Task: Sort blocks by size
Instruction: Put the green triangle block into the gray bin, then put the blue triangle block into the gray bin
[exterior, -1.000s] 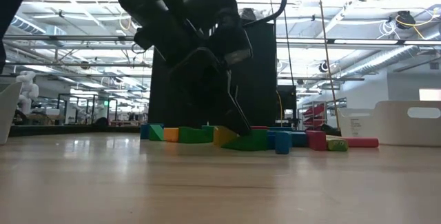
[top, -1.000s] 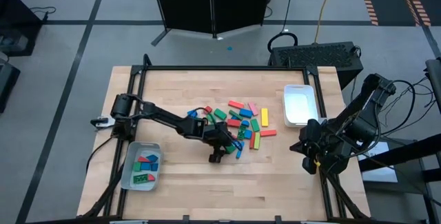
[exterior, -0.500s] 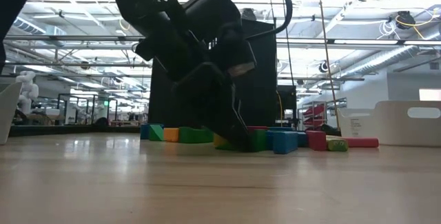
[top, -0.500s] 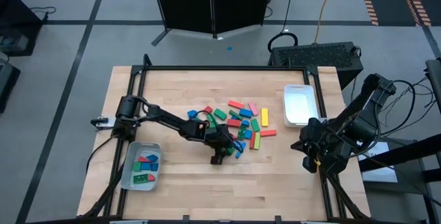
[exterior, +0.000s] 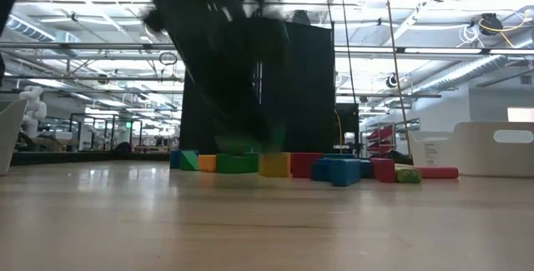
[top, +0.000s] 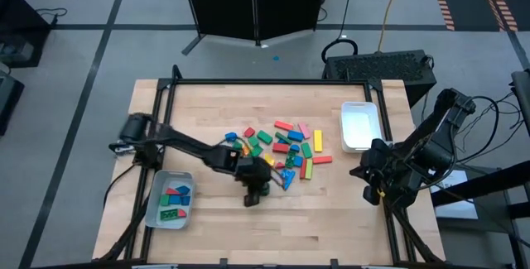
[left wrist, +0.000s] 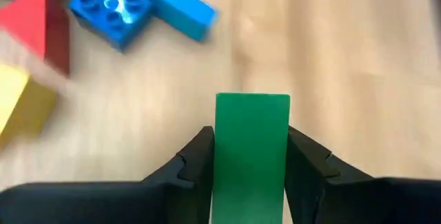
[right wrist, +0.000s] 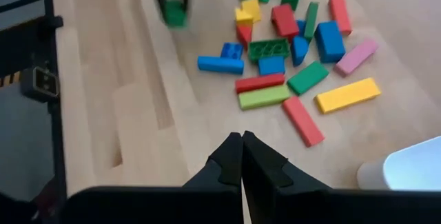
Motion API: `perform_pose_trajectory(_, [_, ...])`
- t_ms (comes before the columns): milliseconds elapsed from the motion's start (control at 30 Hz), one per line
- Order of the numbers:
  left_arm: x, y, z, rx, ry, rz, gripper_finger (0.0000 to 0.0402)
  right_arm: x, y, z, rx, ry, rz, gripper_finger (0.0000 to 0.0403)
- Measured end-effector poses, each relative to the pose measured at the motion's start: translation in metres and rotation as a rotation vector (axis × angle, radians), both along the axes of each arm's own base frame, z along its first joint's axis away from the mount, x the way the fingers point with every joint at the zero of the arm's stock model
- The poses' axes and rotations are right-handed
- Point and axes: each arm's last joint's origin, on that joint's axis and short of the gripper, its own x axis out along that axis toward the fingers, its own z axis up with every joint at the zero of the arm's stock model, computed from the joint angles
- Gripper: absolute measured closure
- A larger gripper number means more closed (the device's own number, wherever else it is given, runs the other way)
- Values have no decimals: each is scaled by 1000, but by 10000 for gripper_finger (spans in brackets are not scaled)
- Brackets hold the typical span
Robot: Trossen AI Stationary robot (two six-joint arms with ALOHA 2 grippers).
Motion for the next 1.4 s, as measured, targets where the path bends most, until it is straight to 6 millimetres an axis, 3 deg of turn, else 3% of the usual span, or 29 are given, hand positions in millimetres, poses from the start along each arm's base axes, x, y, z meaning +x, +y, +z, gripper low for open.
perform_pose_trajectory(133, [-41,-18,37,28,141,80,284,1,-1,1,-27,-26,-15,403])
perform_pose_trajectory(300, [-108,-51,73,82,318,191,284,2,-2,2,-53,-66,-38,403])
perform_pose_trajectory(500, [-178,-86,93,111,425,356,284,3,-1,3,-47,-97,-52,403])
perform_pose_trajectory(667, [-213,-103,88,151,457,472,284,4,0,4,-35,-108,-54,403])
perform_pose_trajectory(900, [-239,-109,65,169,520,576,284,6,1,4,-11,-119,-52,403])
perform_pose_trajectory(1033, [-245,-106,55,183,530,644,281,6,2,5,-2,-125,-53,403])
perform_pose_trajectory(1267, [-240,-90,49,209,576,825,123,6,2,5,3,-125,-59,403])
perform_pose_trajectory(1400, [-231,-80,49,228,575,897,87,6,2,5,-2,-124,-54,403])
